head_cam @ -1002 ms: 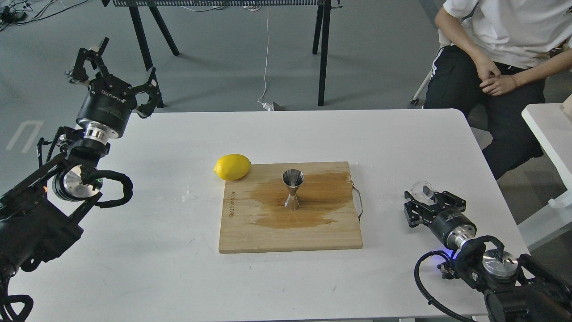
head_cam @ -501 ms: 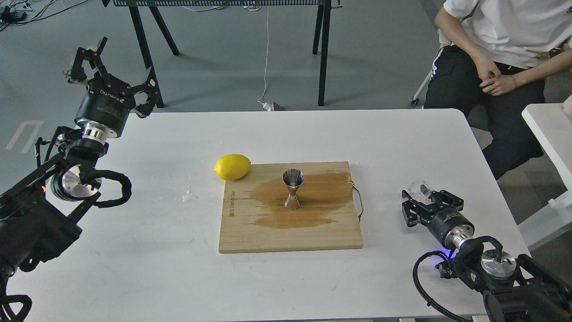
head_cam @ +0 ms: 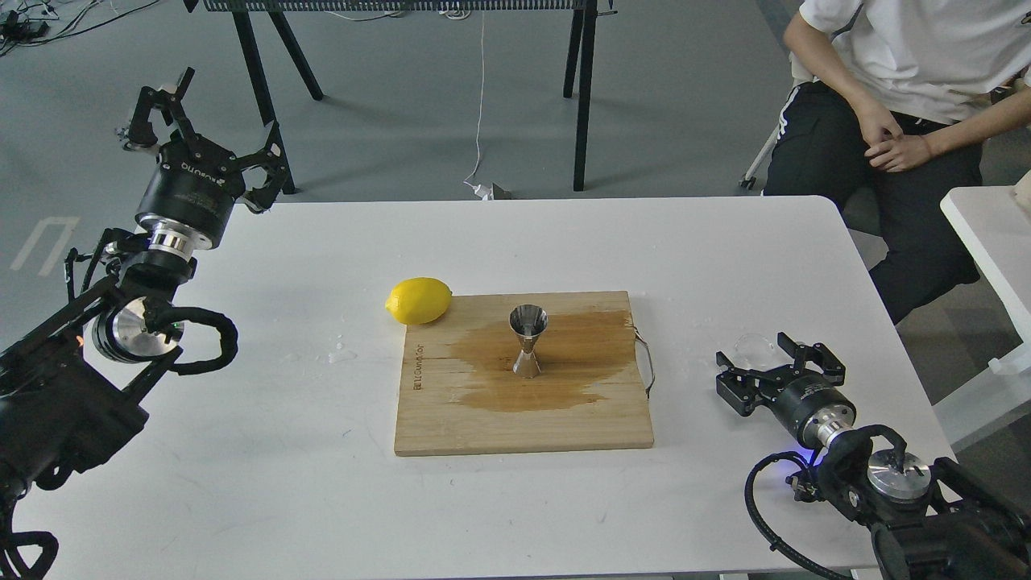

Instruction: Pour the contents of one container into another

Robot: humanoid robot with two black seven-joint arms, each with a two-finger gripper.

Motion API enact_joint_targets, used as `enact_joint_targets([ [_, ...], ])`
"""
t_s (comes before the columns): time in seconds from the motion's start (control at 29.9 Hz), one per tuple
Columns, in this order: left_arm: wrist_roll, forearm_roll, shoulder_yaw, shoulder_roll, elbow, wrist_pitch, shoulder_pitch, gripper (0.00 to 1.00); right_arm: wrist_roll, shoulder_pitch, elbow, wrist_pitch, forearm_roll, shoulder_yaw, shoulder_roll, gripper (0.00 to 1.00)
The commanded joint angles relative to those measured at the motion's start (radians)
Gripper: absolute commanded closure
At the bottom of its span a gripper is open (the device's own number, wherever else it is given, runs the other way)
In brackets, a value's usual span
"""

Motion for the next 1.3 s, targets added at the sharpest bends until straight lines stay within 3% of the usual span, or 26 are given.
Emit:
enact_joint_targets([
  [0.0,0.000,0.000,0.000,0.002,0.000,0.000,0.000,0.00,0.000,0.000,-0.001,0.000,0.000,0.002,0.000,0.01],
  [0.47,0.000,0.000,0.000,0.003,0.000,0.000,0.000,0.00,-0.003,-0.044,0.175,0.039,0.000,0.011,-0.054,0.01],
  [0.63,0.000,0.000,0.000,0.008,0.000,-0.002,0.000,0.00,0.001,-0.058,0.188,0.141,0.000,0.009,-0.071,0.01],
  [0.77,0.000,0.000,-0.002,0.006,0.001,0.000,-0.004,0.00,0.015,-0.045,0.188,0.147,-0.006,0.009,-0.092,0.01],
  [0.9,0.000,0.000,-0.002,0.003,0.003,0.000,-0.010,0.00,0.060,0.029,0.172,0.147,-0.060,0.008,-0.138,0.00],
  [1.17,0.000,-0.008,-0.015,0.000,0.052,-0.011,-0.008,0.00,0.260,0.242,0.108,0.147,-0.237,0.000,-0.161,0.00],
  [1.27,0.000,-0.014,-0.017,0.000,0.086,-0.020,-0.010,0.00,0.282,0.302,0.100,0.147,-0.307,-0.009,-0.151,0.00],
])
